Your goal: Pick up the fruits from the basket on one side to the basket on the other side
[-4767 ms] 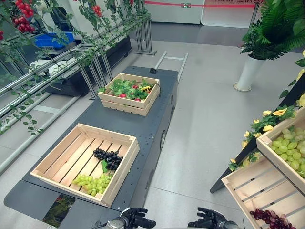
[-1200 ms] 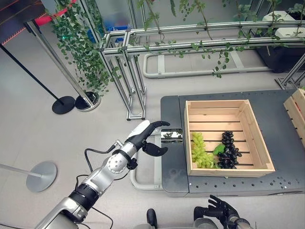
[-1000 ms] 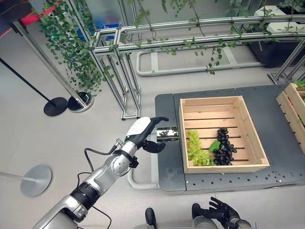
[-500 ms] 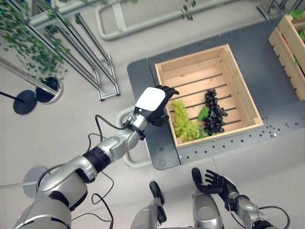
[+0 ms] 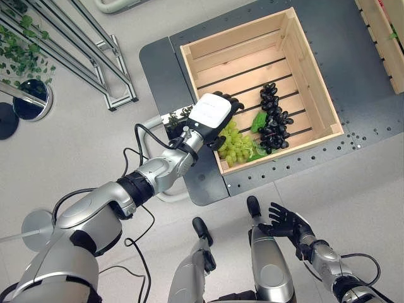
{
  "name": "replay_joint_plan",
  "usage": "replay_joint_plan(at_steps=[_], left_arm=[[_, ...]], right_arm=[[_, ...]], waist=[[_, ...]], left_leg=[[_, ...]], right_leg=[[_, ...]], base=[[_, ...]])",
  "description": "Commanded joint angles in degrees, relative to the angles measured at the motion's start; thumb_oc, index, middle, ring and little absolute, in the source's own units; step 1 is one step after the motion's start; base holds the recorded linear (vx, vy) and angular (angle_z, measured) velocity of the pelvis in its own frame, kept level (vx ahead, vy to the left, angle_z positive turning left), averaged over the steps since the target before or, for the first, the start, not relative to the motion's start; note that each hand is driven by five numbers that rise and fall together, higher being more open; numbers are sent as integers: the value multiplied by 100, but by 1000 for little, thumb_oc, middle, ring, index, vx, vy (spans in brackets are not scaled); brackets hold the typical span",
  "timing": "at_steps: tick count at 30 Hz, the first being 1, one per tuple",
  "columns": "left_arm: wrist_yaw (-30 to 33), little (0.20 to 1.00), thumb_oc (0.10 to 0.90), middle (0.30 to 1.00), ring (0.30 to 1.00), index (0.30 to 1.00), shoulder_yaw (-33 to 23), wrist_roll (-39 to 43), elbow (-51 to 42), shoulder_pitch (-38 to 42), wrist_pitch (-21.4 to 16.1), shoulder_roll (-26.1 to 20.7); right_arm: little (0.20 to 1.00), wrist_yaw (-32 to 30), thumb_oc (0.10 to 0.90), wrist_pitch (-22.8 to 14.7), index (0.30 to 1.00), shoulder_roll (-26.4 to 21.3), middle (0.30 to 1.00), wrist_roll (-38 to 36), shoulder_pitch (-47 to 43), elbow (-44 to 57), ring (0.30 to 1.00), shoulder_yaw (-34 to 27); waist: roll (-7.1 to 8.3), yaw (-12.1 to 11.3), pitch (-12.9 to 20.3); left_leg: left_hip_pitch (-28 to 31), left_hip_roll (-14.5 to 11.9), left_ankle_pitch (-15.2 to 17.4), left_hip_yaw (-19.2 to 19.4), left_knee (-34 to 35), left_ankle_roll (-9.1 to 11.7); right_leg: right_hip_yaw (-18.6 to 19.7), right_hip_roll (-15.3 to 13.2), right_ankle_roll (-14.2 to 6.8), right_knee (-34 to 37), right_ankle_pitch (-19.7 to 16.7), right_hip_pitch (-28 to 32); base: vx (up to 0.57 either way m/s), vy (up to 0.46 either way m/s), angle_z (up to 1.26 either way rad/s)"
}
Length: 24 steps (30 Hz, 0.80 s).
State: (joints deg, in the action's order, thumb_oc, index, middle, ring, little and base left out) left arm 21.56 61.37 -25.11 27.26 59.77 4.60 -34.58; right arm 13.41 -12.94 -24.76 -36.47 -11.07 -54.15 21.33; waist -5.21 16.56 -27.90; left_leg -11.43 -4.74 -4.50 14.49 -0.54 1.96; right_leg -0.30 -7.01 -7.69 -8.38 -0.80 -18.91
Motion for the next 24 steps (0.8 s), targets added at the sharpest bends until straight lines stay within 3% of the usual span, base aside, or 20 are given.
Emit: replay_joint_plan(at_steps=[1,12,18,24], left_arm=[[-365,900,800,900,900,900,-183,-439,-224,863,358,-136],[-1697,900,800,900,900,900,426,-1254,-342,1621,735,-59],[-2592,900,800,900,900,900,639,-2205,-130,1887,1010,95],[-2765,900,800,900,900,900,724,-2675,265,2029,1299,312]], right_arm=[[900,108,800,-374,900,-246,900,-251,130,355,900,147],[900,65,800,-341,900,-250,900,-443,-75,485,900,277],[900,101,800,-397,900,-231,900,-501,-204,446,900,343],[900,84,800,-437,900,-168,900,-684,-321,496,900,463]], waist=[[221,-7,177],[297,74,-5],[353,161,-89],[465,241,-189]], left_leg=[[-436,-206,158,-41,-844,191],[-565,-241,193,-4,-958,209],[-666,-272,193,76,-1011,221],[-789,-334,209,170,-1117,236]], right_leg=[[-60,305,457,-16,-250,-97],[-81,308,447,33,-284,-119],[-44,338,433,39,-325,-209],[-43,351,436,18,-360,-312]], base=[[-39,-13,1],[-5,-3,1],[0,0,0],[-2,-21,-1]])
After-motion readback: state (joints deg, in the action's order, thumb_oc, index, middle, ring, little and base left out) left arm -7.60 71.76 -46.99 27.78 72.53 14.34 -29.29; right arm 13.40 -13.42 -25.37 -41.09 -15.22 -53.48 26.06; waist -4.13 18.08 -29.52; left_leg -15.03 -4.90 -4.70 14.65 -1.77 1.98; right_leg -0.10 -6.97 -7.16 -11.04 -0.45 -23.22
